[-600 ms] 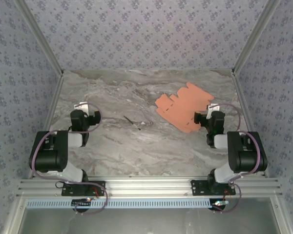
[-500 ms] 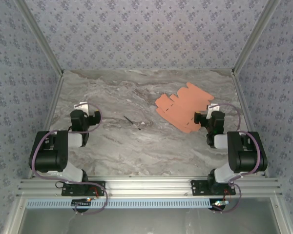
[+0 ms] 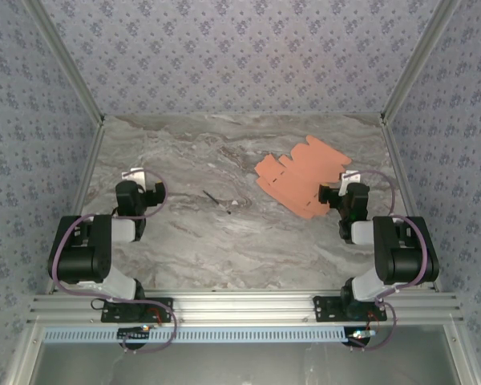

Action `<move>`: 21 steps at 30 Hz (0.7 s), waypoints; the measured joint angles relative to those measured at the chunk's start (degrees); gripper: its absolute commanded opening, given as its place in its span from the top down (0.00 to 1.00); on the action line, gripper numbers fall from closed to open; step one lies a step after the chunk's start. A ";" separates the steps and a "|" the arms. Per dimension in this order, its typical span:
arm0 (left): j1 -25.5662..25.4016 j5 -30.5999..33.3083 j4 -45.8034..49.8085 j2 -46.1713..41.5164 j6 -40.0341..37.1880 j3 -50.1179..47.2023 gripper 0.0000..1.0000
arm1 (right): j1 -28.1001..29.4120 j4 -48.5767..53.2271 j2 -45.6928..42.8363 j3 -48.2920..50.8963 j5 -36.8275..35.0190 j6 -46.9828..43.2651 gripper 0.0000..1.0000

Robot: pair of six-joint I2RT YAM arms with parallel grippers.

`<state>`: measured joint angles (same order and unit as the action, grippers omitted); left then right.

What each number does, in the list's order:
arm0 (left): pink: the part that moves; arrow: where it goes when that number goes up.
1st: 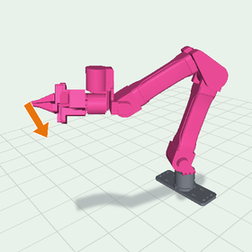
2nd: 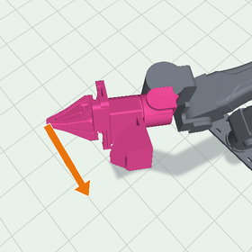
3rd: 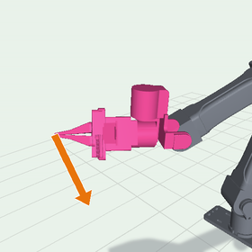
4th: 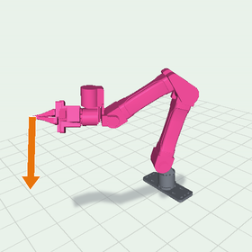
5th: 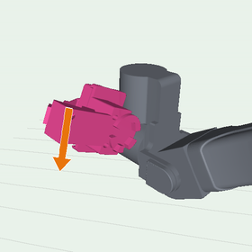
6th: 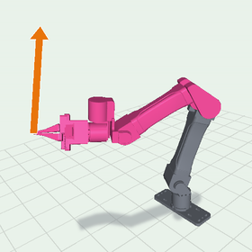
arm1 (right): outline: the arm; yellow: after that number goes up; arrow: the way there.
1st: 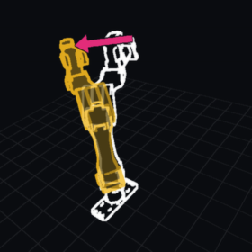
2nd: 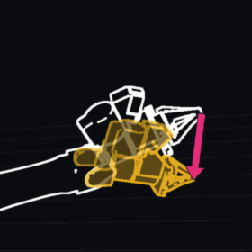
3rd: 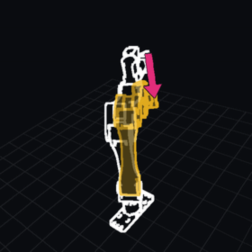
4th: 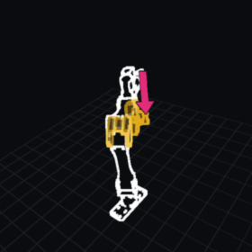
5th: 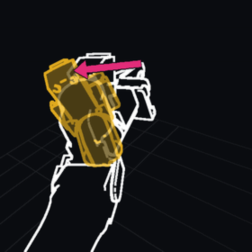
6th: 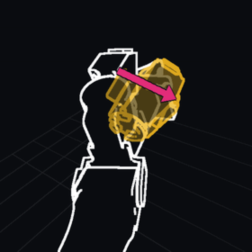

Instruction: Fold the paper box

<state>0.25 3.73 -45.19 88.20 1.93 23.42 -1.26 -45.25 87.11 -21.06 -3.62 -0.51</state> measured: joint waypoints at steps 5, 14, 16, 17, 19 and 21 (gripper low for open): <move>0.00 0.00 -0.02 0.00 0.00 0.00 0.01 | 0.00 0.00 0.00 0.00 0.00 0.00 0.01; 0.13 -0.04 0.00 0.00 0.02 0.00 0.01 | 0.00 0.00 0.00 0.00 0.00 0.00 0.01; 0.39 -0.15 0.00 0.00 0.04 0.00 0.01 | 0.00 0.02 0.00 0.00 0.02 0.00 0.01; 0.57 -0.39 -0.02 0.00 0.04 0.00 0.01 | 0.00 0.00 0.00 0.00 0.02 0.00 0.01; 1.16 -1.11 -0.02 0.00 0.07 0.00 0.01 | 0.00 0.02 0.00 0.00 0.02 0.00 0.01; 1.62 -1.62 -0.02 0.00 0.07 0.00 0.01 | 0.00 0.20 -0.04 -0.04 -0.17 0.00 0.01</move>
<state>1.87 2.11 -45.21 88.20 2.00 23.42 -1.26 -45.06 87.07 -21.10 -3.79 -0.51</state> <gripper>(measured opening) 0.993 0.988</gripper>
